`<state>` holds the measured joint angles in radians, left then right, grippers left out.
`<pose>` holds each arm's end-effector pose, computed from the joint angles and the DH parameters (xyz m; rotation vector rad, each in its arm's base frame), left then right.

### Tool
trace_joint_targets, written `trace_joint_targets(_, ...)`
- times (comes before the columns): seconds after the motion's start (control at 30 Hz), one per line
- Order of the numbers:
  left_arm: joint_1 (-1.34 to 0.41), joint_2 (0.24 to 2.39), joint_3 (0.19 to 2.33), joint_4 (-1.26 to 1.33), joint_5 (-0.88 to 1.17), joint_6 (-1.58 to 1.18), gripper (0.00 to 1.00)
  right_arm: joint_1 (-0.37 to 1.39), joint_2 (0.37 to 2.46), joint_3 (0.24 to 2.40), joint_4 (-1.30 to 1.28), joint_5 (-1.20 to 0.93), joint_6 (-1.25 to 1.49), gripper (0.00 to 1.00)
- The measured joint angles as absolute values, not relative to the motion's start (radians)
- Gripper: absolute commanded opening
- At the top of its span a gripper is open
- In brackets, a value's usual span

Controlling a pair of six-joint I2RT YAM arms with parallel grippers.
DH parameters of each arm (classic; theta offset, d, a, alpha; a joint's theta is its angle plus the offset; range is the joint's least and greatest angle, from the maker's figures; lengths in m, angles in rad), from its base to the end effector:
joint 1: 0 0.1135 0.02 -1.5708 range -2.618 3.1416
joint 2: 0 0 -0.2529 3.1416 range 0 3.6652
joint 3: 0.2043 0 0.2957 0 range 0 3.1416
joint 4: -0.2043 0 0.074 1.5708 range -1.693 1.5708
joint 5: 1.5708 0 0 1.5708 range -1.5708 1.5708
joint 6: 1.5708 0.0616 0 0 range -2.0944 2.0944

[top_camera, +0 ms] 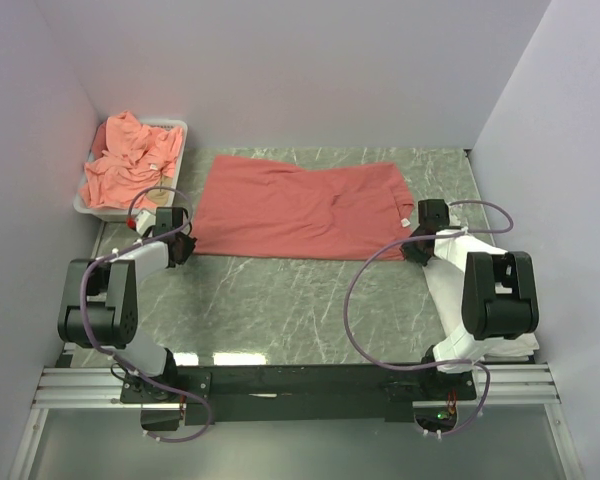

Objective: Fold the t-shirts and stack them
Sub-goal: Fold the tshirt

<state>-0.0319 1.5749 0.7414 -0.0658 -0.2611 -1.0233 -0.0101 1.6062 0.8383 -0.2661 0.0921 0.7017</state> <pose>0.3435 0.0049 0.0879 -1.2546 2.0860 -0.1514 0.3481 -0.0092 0.0920 0.9380 2.4286 0.1298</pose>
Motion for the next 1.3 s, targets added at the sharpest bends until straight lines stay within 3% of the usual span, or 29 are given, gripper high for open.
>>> trace_joint_targets(0.2,-0.033,1.443,0.725,-0.184,-0.313,-1.066,0.01,-0.01,1.519,0.825,-0.329,0.063,0.677,0.0)
trace_joint_targets(0.57,-0.03,0.997,0.551,-0.424,-0.37,-1.12,0.01,-0.01,1.015,0.679,-0.49,-0.04,0.66,0.0)
trace_joint_targets(0.83,-0.028,0.64,0.553,-0.581,-0.359,-1.11,0.0,-0.011,0.747,0.674,-0.641,-0.09,0.641,0.0)
trace_joint_targets(0.97,-0.028,0.572,0.69,-0.687,-0.353,-1.081,0.0,-0.011,0.695,0.799,-0.741,-0.099,0.63,0.0)
trace_joint_targets(1.3,-0.028,0.576,1.284,-0.791,-0.325,-1.01,0.0,-0.011,0.679,1.388,-0.916,-0.094,0.604,0.0)
